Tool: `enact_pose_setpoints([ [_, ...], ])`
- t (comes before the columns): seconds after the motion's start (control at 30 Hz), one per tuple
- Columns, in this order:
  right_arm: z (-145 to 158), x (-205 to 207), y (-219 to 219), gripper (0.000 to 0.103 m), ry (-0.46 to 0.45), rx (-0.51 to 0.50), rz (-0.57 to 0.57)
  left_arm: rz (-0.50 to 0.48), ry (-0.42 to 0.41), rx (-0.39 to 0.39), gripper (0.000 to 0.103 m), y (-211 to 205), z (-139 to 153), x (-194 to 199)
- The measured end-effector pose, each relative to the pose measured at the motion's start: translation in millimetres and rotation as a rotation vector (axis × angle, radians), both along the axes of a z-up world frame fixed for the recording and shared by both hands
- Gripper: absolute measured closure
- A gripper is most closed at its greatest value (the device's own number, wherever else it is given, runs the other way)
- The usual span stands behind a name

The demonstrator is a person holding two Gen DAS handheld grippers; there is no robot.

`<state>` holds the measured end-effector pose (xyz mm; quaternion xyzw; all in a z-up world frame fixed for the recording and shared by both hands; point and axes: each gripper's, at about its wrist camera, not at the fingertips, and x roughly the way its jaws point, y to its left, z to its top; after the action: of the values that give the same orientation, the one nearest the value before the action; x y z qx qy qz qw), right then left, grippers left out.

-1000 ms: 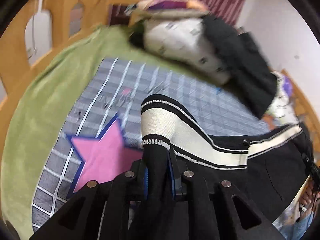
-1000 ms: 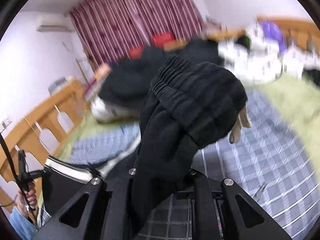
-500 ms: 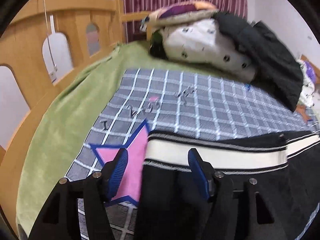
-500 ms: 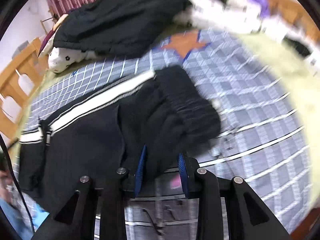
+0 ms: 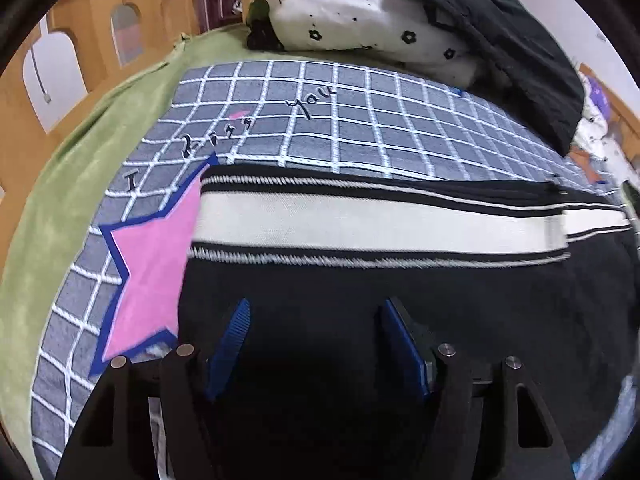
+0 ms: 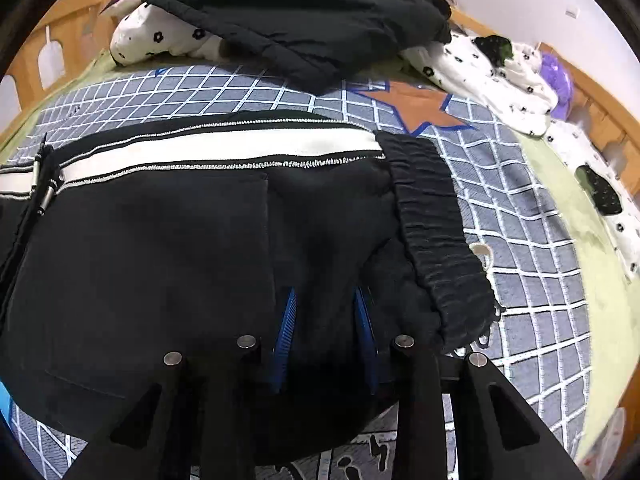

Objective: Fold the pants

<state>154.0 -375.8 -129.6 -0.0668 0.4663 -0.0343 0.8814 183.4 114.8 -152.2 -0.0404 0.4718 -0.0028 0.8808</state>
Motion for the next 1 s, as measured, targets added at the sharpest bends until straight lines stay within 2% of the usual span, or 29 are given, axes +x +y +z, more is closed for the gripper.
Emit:
enact_pose_setpoints([
  [0.07,6,-5,-4,0.073,-0.006,0.067,-0.047,0.018,-0.003,-0.028,0.037,6,5,-15],
  [0.17,18,-16,-10,0.072,-0.064,0.162,-0.113,0.037,-0.009,-0.077,0.037,15,9,-36],
  [0.27,32,-32,-1,0.072,-0.126,0.204,-0.113,0.091,-0.043,-0.117,0.037,36,13,-70],
  [0.33,39,-39,9,0.072,-0.171,0.178,-0.088,0.112,-0.044,-0.125,0.037,46,11,-89],
  [0.43,47,-48,29,0.072,-0.225,0.168,-0.051,0.151,-0.031,-0.233,0.037,68,2,-127],
  [0.53,49,-54,45,0.072,-0.223,0.248,-0.010,0.199,-0.010,-0.446,0.038,93,-18,-157],
  [0.6,45,-55,56,0.072,-0.212,0.293,0.007,0.210,-0.038,-0.504,0.038,98,-24,-169],
  [0.7,35,-58,75,0.072,-0.185,0.296,0.032,0.181,-0.059,-0.480,0.038,89,-26,-169],
  [0.77,29,-60,87,0.072,-0.163,0.294,0.064,0.160,-0.058,-0.508,0.038,84,-30,-163],
  [0.87,26,-66,98,0.072,-0.164,0.274,0.096,0.180,-0.069,-0.497,0.039,77,-33,-152],
  [0.97,24,-72,102,0.067,-0.170,0.265,0.106,0.203,-0.075,-0.488,0.040,74,-34,-144],
  [1.0,24,-73,101,0.066,-0.173,0.267,0.104,0.211,-0.069,-0.477,0.050,73,-33,-142],
])
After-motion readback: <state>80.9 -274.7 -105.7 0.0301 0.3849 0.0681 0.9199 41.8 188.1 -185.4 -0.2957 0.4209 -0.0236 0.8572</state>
